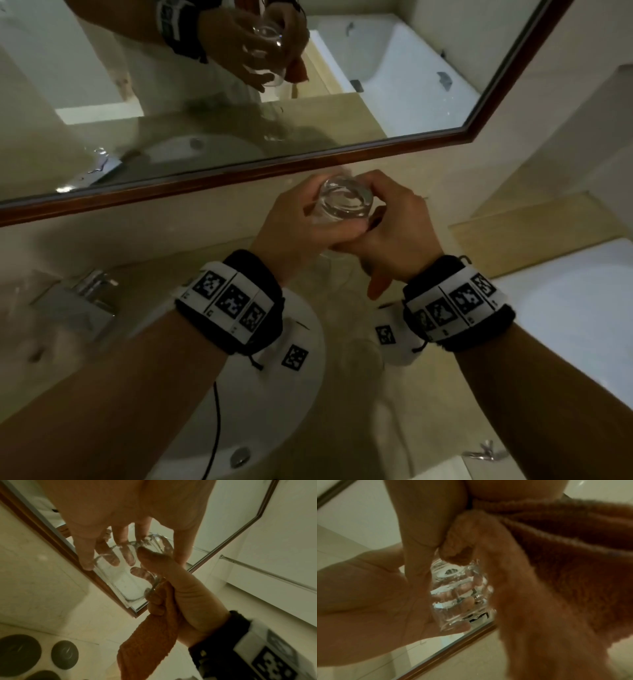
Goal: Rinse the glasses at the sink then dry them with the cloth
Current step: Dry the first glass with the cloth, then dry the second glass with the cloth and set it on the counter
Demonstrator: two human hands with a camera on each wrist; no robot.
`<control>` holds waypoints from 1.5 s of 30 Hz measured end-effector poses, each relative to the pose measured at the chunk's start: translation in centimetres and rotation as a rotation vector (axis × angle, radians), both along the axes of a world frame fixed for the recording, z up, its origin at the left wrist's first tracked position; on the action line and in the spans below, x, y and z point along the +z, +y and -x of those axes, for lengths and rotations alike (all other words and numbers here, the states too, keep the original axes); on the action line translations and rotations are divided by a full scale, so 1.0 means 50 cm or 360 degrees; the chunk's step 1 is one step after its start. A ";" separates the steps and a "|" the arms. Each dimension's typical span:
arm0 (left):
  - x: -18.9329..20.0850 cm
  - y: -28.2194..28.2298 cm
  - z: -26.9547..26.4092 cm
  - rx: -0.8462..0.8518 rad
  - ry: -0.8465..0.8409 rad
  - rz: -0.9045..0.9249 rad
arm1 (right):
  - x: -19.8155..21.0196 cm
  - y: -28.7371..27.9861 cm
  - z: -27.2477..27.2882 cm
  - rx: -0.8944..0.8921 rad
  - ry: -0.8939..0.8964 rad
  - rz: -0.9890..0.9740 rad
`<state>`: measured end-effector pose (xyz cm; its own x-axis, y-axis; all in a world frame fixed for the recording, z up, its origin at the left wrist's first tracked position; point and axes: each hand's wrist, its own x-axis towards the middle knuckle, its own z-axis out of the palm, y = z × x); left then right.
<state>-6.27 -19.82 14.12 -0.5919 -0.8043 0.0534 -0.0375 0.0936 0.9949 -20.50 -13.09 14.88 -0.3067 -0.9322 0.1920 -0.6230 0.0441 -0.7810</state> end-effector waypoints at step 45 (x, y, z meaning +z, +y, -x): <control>-0.352 -0.123 0.059 -0.0414 -0.1708 0.0158 | -0.320 -0.150 0.223 -0.0136 0.0218 -0.1051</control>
<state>-9.24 -25.95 -3.50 -0.5197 -0.6694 -0.5309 -0.8431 0.3012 0.4455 -31.67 -20.61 -1.11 -0.3980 -0.8408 -0.3671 -0.6874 0.5383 -0.4876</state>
